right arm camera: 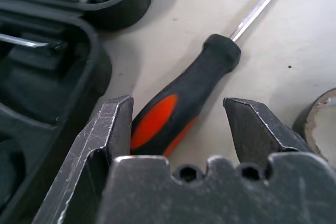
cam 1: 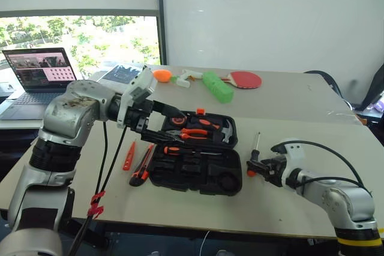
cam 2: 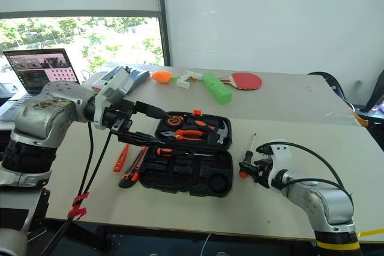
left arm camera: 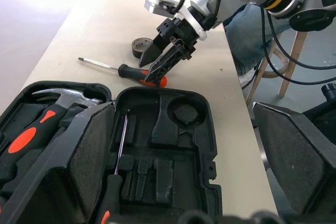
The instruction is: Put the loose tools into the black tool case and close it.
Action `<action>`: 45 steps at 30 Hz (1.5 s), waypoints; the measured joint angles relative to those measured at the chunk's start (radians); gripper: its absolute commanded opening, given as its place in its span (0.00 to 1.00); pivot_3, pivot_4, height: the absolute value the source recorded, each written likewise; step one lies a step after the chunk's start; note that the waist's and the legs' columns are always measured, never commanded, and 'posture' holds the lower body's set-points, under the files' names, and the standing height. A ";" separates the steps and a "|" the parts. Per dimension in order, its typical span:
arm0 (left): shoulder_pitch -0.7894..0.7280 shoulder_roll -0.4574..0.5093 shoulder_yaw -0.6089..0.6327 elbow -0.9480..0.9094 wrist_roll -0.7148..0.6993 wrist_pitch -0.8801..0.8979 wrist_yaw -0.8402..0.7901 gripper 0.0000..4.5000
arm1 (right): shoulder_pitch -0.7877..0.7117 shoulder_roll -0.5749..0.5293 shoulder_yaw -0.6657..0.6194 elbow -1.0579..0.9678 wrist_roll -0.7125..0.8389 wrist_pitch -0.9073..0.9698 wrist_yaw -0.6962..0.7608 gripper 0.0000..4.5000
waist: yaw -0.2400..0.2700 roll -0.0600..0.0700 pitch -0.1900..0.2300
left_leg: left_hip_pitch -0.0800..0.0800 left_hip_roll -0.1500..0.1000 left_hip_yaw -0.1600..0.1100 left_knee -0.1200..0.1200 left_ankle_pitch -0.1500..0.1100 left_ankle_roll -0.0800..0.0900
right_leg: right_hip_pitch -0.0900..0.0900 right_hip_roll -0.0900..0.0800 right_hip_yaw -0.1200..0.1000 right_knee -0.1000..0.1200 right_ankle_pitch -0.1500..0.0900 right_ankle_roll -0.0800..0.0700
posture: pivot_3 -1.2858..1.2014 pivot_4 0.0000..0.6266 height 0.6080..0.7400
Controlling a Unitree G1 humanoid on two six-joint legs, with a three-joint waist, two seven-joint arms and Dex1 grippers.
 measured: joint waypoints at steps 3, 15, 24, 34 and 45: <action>0.000 0.000 0.000 -0.008 -0.003 0.000 0.008 1.00 | -0.020 0.018 0.005 0.020 -0.015 0.002 -0.001 0.58 | 0.000 0.000 0.000 | 0.000 0.000 0.000 0.000 0.000 0.000 | 0.000 0.000 0.000 0.000 0.000 0.000 | 0.52 0.24 0.97; -0.020 -0.001 0.000 -0.013 -0.020 0.001 0.026 1.00 | -0.082 0.132 -0.135 0.033 -0.032 0.118 -0.184 0.24 | 0.002 0.000 0.000 | 0.000 -0.001 0.000 0.001 0.000 0.000 | 0.001 -0.001 0.000 0.000 0.001 0.001 | 0.52 0.24 0.97; -0.012 0.026 -0.001 -0.005 -0.016 -0.016 0.023 1.00 | -0.243 -0.050 -0.093 -0.046 -0.019 0.081 0.000 0.24 | -0.008 0.007 0.004 | -0.006 0.000 0.000 -0.001 0.000 0.000 | -0.008 0.001 0.002 0.001 0.001 0.000 | 0.52 0.24 0.97; 0.146 0.273 0.034 0.000 0.034 -0.117 -0.109 1.00 | -0.338 -0.329 0.453 -0.067 -0.260 -0.279 0.606 0.24 | -0.009 0.006 0.004 | -0.008 0.000 0.001 0.001 0.000 0.000 | -0.009 0.001 0.002 0.000 0.000 0.000 | 0.52 0.24 0.97; 0.297 0.353 0.148 -0.137 -0.005 -0.093 -0.047 1.00 | -0.451 -0.233 0.652 0.136 -0.522 -0.508 0.757 0.24 | 0.007 0.004 0.006 | -0.008 0.000 0.002 0.002 0.000 0.000 | -0.010 0.000 0.000 0.001 0.001 0.000 | 0.52 0.24 0.97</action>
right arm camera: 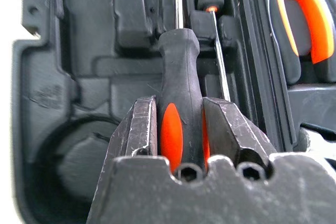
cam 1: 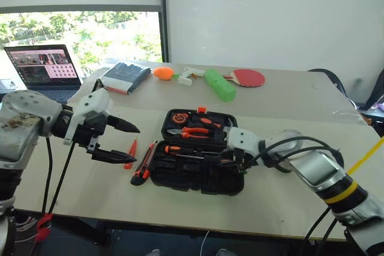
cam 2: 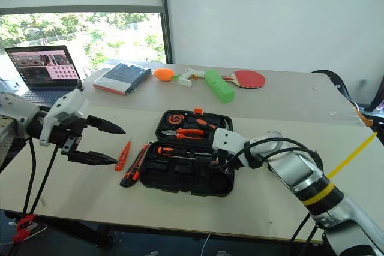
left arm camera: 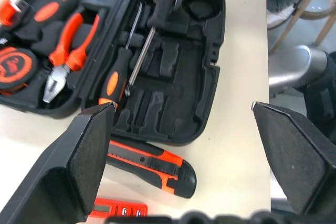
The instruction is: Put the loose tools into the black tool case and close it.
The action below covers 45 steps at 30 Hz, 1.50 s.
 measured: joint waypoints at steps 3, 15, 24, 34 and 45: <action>0.016 0.001 0.011 -0.024 -0.027 0.017 0.024 1.00 | -0.015 0.025 0.005 0.046 -0.031 -0.030 0.024 0.24 | -0.003 0.000 0.000 | 0.000 0.000 0.000 0.000 0.000 0.000 | 0.000 0.001 0.000 0.001 0.000 0.000 | 0.52 0.24 0.97; 0.004 0.000 0.013 -0.009 -0.036 0.014 0.044 1.00 | -0.019 0.080 -0.066 0.015 -0.031 0.053 0.055 0.95 | -0.005 0.000 0.000 | 0.000 0.001 0.000 -0.001 0.000 -0.001 | 0.000 0.001 0.000 0.001 0.000 -0.001 | 0.52 0.24 0.97; -0.018 -0.028 -0.014 0.024 -0.030 -0.012 0.041 1.00 | -0.021 0.143 -0.105 -0.025 0.001 0.148 0.034 0.54 | -0.005 0.000 0.000 | 0.001 0.001 0.000 -0.001 0.000 -0.001 | 0.000 0.001 0.000 0.001 0.000 -0.001 | 0.52 0.24 0.97; -0.017 -0.029 -0.018 0.023 -0.031 -0.024 0.055 1.00 | -0.017 0.174 -0.103 -0.001 -0.014 0.147 0.013 0.01 | -0.005 0.000 0.000 | 0.001 0.001 0.000 -0.001 0.000 -0.001 | 0.000 0.001 0.000 0.001 0.000 -0.001 | 0.52 0.24 0.97; -0.017 -0.032 -0.018 0.010 -0.036 -0.021 0.076 1.00 | -0.017 0.203 -0.093 0.067 -0.043 0.142 0.014 0.01 | -0.007 0.000 0.000 | 0.001 0.001 0.000 -0.001 0.000 -0.001 | 0.000 0.001 0.000 0.001 0.000 -0.001 | 0.52 0.24 0.97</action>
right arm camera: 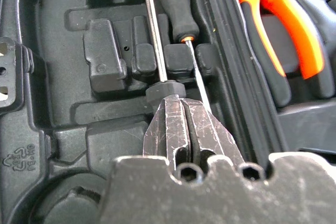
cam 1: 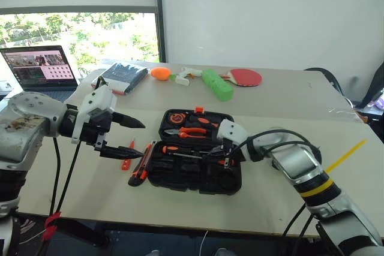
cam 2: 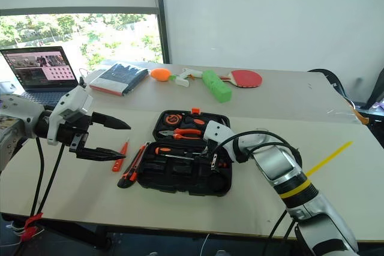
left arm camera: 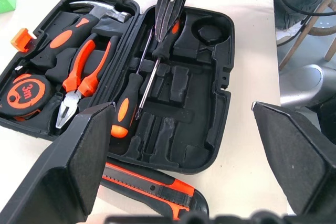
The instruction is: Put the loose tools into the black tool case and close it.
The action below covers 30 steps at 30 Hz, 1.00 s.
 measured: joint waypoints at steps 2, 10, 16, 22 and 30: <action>0.000 0.000 0.000 0.000 0.000 0.002 0.002 1.00 | 0.000 0.005 0.000 0.007 -0.006 -0.007 0.001 0.01 | 0.000 0.000 0.000 | 0.000 0.000 0.000 0.000 0.000 0.000 | 0.000 0.000 0.000 0.000 0.000 0.000 | 0.52 0.24 0.97; 0.000 0.000 0.000 0.000 0.000 0.008 0.008 1.00 | 0.000 0.035 0.005 0.028 -0.030 -0.032 0.001 0.01 | -0.006 0.000 0.000 | 0.002 0.001 0.000 0.000 0.000 0.000 | 0.001 0.001 0.000 0.001 0.001 -0.001 | 0.52 0.24 0.97; 0.000 0.000 0.000 0.005 0.002 0.007 0.008 1.00 | 0.007 0.052 0.019 0.048 -0.058 -0.071 0.000 0.01 | -0.011 -0.001 -0.001 | 0.004 0.002 0.000 0.000 0.001 -0.001 | 0.002 0.002 0.000 0.002 0.001 -0.002 | 0.52 0.24 0.97; 0.012 0.000 -0.005 0.011 0.010 -0.004 0.011 1.00 | 0.022 0.064 -0.020 0.049 -0.034 -0.075 0.000 0.01 | -0.012 -0.001 -0.001 | 0.007 0.002 0.000 -0.001 0.002 -0.003 | 0.002 0.002 0.001 0.007 0.000 -0.004 | 0.52 0.24 0.97; 0.201 0.030 0.104 0.015 0.007 0.042 0.118 1.00 | 0.040 -0.036 -0.346 -0.253 0.290 0.162 0.039 0.01 | -0.002 0.000 0.000 | 0.003 0.002 0.000 -0.002 0.001 -0.003 | -0.001 0.001 0.000 0.006 0.000 -0.003 | 0.52 0.24 0.97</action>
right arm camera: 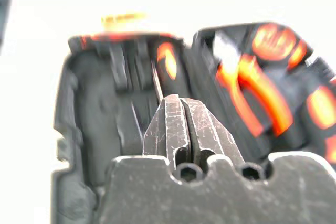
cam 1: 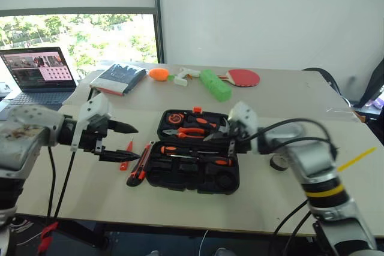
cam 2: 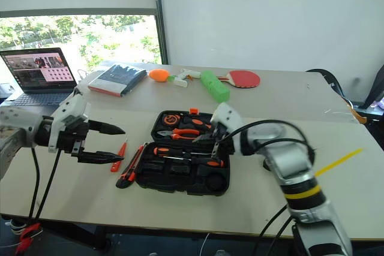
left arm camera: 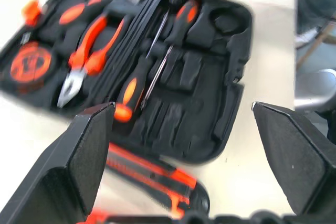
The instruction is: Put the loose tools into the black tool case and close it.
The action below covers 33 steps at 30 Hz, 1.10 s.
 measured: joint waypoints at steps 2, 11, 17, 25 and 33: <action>0.076 0.015 0.069 -0.002 0.000 0.028 0.034 1.00 | 0.012 -0.053 -0.066 -0.046 0.063 0.037 0.018 0.13 | 0.001 0.000 0.000 | 0.000 0.000 0.000 0.000 0.000 0.000 | 0.000 0.000 0.000 0.000 0.000 0.000 | 0.52 0.24 0.97; 0.538 0.004 0.491 -0.087 0.013 0.204 0.156 1.00 | 0.077 -0.192 -0.145 -0.110 0.253 0.061 0.124 0.78 | -0.005 -0.001 0.000 | 0.005 0.000 0.002 -0.001 0.000 -0.001 | 0.001 -0.002 -0.001 0.000 -0.001 -0.003 | 0.52 0.24 0.97; 0.681 -0.035 0.629 -0.141 0.031 0.282 0.217 1.00 | 0.070 -0.183 -0.143 -0.104 0.272 0.050 0.103 0.99 | 0.007 -0.002 0.001 | 0.005 0.000 0.001 -0.002 0.000 -0.002 | 0.001 -0.003 -0.002 0.000 -0.002 -0.004 | 0.52 0.24 0.97; 0.215 -0.062 0.353 -0.214 -0.053 0.710 0.515 1.00 | 0.083 -0.148 -0.136 -0.137 0.308 0.036 0.042 0.99 | 0.024 -0.003 0.000 | 0.004 -0.001 0.001 -0.002 0.000 -0.002 | 0.003 -0.002 -0.002 0.000 -0.001 -0.001 | 0.52 0.24 0.97; -0.380 -0.156 -0.123 0.170 -0.014 0.943 0.645 1.00 | 0.161 -0.121 -0.140 -0.236 0.376 0.036 -0.032 0.99 | 0.017 -0.005 0.000 | 0.003 -0.002 -0.001 -0.002 0.000 -0.001 | 0.003 -0.001 -0.001 -0.001 -0.001 -0.001 | 0.52 0.24 0.97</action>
